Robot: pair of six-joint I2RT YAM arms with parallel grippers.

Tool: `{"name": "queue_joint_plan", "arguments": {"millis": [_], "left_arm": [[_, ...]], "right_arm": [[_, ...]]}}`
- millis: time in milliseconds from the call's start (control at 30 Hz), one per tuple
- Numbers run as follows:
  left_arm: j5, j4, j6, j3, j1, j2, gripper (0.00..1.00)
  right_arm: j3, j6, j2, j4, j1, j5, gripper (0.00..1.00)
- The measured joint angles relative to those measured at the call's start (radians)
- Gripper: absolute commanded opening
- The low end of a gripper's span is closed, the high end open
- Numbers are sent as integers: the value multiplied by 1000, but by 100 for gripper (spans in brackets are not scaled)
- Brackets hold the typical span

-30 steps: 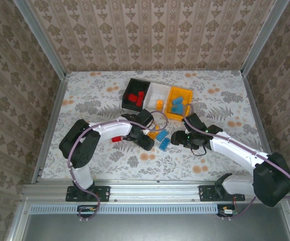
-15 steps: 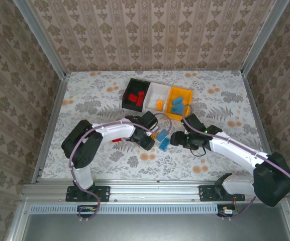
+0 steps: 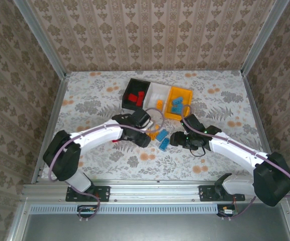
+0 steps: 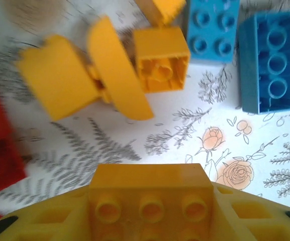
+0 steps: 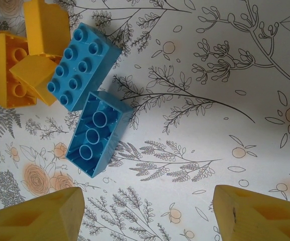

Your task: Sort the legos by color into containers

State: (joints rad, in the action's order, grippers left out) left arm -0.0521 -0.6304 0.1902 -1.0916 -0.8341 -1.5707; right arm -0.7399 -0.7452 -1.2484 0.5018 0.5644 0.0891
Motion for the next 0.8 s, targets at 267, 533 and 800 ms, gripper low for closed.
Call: {"name": "queue_joint_plan", "arguments": {"millis": [267,533,800], "left_arm": [[-19,-98,-34,-299,159,-66,51],[-18,-199,-114,-813,192,-396,51],[-18,-328,-151,-1256,189,-757,51]], "right_arm": [[0,-3,-39,-27,7,0,70],[29,-3,-26,-31,8,-8,70],[72,-3,45,-18,8,-33,71]]}}
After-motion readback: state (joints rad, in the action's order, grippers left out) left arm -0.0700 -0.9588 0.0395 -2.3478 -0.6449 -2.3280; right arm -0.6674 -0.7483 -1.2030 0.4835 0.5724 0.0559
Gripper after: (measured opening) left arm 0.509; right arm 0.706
